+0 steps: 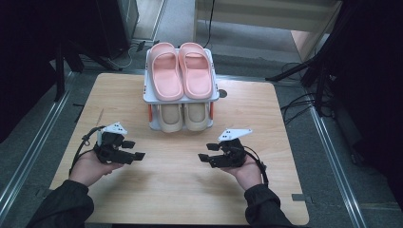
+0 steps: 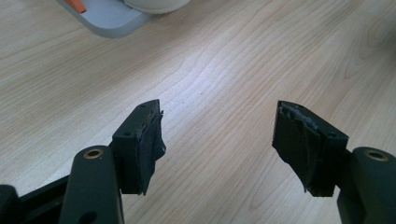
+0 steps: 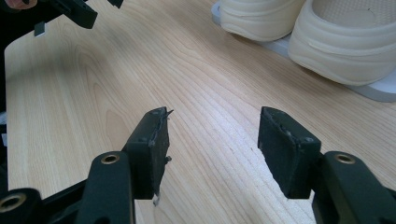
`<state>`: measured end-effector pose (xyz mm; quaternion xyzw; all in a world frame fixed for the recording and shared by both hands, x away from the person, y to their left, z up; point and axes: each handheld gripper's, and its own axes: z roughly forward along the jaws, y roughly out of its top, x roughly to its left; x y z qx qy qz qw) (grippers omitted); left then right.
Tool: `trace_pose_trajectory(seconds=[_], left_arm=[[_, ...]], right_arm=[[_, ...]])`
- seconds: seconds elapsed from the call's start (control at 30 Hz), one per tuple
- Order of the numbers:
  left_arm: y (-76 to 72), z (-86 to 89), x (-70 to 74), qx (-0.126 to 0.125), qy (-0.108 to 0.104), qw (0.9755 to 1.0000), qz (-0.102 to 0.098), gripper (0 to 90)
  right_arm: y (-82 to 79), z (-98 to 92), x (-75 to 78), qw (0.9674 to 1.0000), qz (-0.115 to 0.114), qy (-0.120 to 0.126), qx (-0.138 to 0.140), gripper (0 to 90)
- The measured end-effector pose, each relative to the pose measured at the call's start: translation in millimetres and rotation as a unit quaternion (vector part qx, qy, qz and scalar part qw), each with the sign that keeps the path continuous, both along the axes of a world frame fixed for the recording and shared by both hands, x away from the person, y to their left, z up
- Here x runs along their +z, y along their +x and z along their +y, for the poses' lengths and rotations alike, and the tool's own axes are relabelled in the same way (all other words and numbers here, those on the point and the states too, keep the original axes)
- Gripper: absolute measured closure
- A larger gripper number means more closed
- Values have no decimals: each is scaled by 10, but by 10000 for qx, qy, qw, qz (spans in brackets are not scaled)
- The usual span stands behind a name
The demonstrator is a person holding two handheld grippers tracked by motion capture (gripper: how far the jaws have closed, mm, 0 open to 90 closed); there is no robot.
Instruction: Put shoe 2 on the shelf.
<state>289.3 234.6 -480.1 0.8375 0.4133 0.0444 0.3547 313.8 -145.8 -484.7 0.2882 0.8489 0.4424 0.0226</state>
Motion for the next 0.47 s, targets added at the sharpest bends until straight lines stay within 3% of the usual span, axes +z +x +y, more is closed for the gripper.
trace_pose_trajectory(seconds=[0.3, 0.47], left_arm=[[0, -11, -18, -16, 39, 10000, -15, 289], [-6, -51, -44, -98, 140, 9998, -86, 264]], right_arm=[[-1, 3, -4, 10000, -17, -20, 22, 437], [-14, 0, 35, 9998, -180, 55, 40, 413]])
